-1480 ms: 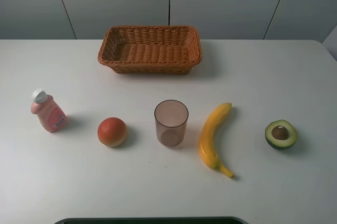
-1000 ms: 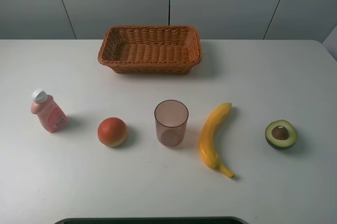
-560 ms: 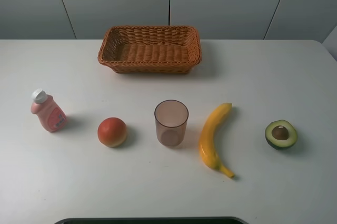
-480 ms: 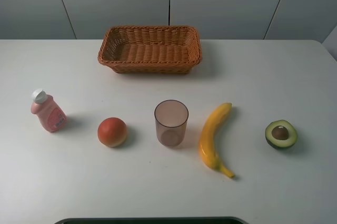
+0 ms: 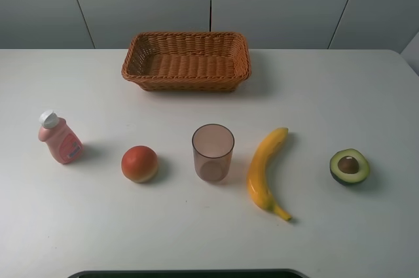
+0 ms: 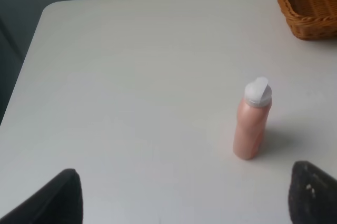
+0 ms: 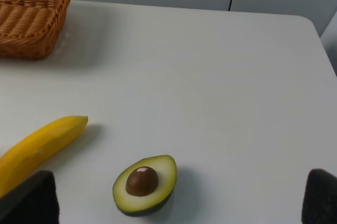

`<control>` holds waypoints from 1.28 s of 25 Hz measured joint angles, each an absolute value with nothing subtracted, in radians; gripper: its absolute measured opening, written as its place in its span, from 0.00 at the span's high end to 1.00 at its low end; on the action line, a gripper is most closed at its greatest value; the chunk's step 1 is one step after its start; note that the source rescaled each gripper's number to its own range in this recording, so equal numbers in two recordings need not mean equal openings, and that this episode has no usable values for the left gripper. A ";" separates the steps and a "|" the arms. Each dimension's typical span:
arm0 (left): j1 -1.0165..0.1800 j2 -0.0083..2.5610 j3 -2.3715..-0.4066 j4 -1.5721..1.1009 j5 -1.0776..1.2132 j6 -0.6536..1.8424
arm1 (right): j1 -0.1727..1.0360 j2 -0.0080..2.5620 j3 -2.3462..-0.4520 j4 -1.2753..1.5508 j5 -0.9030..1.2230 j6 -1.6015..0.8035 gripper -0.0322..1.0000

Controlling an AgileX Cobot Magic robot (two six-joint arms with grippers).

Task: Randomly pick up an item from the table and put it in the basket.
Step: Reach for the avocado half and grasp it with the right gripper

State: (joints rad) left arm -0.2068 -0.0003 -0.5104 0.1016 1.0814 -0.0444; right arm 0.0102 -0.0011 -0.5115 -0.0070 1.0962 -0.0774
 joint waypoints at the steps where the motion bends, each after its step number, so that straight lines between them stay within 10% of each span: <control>1: -0.207 0.000 -0.510 0.102 1.081 -0.044 | 0.010 -0.001 -0.512 -0.007 1.096 -0.077 0.00; 32: -0.207 0.000 -0.510 0.102 1.081 -0.046 | 0.010 0.037 -0.572 0.011 1.077 -0.112 0.00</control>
